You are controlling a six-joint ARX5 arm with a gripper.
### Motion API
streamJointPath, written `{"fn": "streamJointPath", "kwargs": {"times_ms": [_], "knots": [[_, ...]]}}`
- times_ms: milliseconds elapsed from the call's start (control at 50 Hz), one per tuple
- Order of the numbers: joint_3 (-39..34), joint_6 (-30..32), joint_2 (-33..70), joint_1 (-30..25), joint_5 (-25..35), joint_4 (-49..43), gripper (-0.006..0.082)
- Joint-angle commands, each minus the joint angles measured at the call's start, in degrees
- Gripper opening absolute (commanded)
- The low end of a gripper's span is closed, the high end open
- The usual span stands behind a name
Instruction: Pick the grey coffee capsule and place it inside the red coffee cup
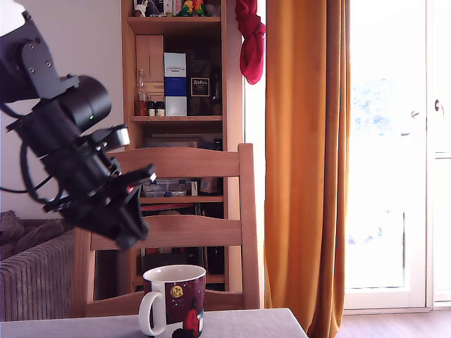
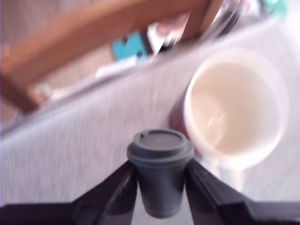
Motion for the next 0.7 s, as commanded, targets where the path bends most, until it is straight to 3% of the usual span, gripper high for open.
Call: {"fn": "streamJointPath", "kwargs": {"times_ms": [0, 320, 680], "knots": [[0.09, -0.42, -0.94, -1.40, 0.39, 0.09, 0.0180], [0.33, -1.05, -0.31, -5.99, -0.76, 2.71, 0.0180], [0.33, -0.87, 1.84, -6.21, -1.18, 3.13, 0.0181]]}}
